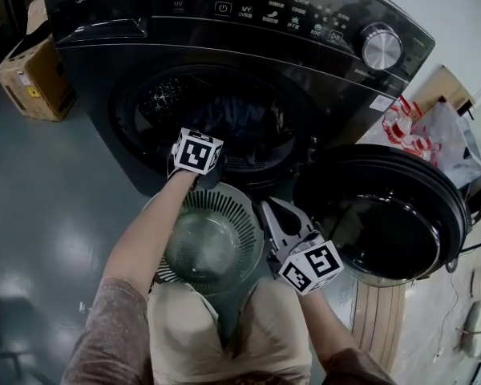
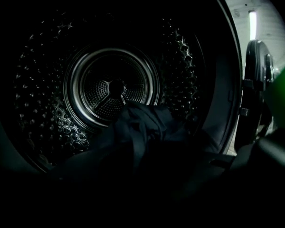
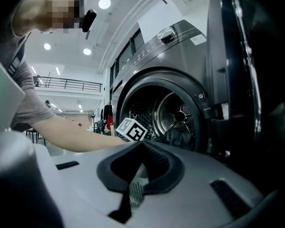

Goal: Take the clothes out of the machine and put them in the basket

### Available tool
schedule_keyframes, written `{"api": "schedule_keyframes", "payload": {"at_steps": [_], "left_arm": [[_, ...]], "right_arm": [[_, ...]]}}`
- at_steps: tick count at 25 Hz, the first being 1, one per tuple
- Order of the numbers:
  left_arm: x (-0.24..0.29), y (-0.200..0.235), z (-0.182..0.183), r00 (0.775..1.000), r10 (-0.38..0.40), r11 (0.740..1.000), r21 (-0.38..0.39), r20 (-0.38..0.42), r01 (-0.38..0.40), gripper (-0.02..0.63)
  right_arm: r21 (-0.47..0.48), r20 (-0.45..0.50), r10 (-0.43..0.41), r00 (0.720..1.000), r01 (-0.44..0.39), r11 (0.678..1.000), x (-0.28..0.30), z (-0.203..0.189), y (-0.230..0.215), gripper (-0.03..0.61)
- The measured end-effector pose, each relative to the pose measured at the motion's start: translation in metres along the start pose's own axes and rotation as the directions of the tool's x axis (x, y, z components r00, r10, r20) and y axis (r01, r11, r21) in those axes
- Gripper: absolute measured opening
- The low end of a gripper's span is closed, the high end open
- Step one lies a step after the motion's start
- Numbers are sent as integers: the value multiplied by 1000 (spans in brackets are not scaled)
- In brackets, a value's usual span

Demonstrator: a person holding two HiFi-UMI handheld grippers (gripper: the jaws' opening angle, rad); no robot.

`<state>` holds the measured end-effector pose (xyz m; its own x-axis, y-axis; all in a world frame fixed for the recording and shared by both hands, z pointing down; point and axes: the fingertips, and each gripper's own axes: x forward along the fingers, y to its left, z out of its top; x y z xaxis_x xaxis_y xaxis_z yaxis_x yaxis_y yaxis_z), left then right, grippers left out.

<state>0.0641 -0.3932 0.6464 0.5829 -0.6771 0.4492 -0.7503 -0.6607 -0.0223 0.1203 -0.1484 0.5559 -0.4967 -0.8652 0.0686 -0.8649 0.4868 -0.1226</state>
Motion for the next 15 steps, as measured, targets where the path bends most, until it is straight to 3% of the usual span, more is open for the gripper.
{"api": "schedule_keyframes", "payload": {"at_steps": [10, 15], "left_arm": [[-100, -44, 13, 987, -104, 992, -63, 122, 112, 52], [-153, -70, 3, 980, -133, 986, -84, 146, 146, 52]], "right_arm": [[-17, 3, 14, 1000, -14, 1000, 2, 2, -4, -3], [-18, -4, 38, 999, -38, 999, 6, -3, -1, -3]]}}
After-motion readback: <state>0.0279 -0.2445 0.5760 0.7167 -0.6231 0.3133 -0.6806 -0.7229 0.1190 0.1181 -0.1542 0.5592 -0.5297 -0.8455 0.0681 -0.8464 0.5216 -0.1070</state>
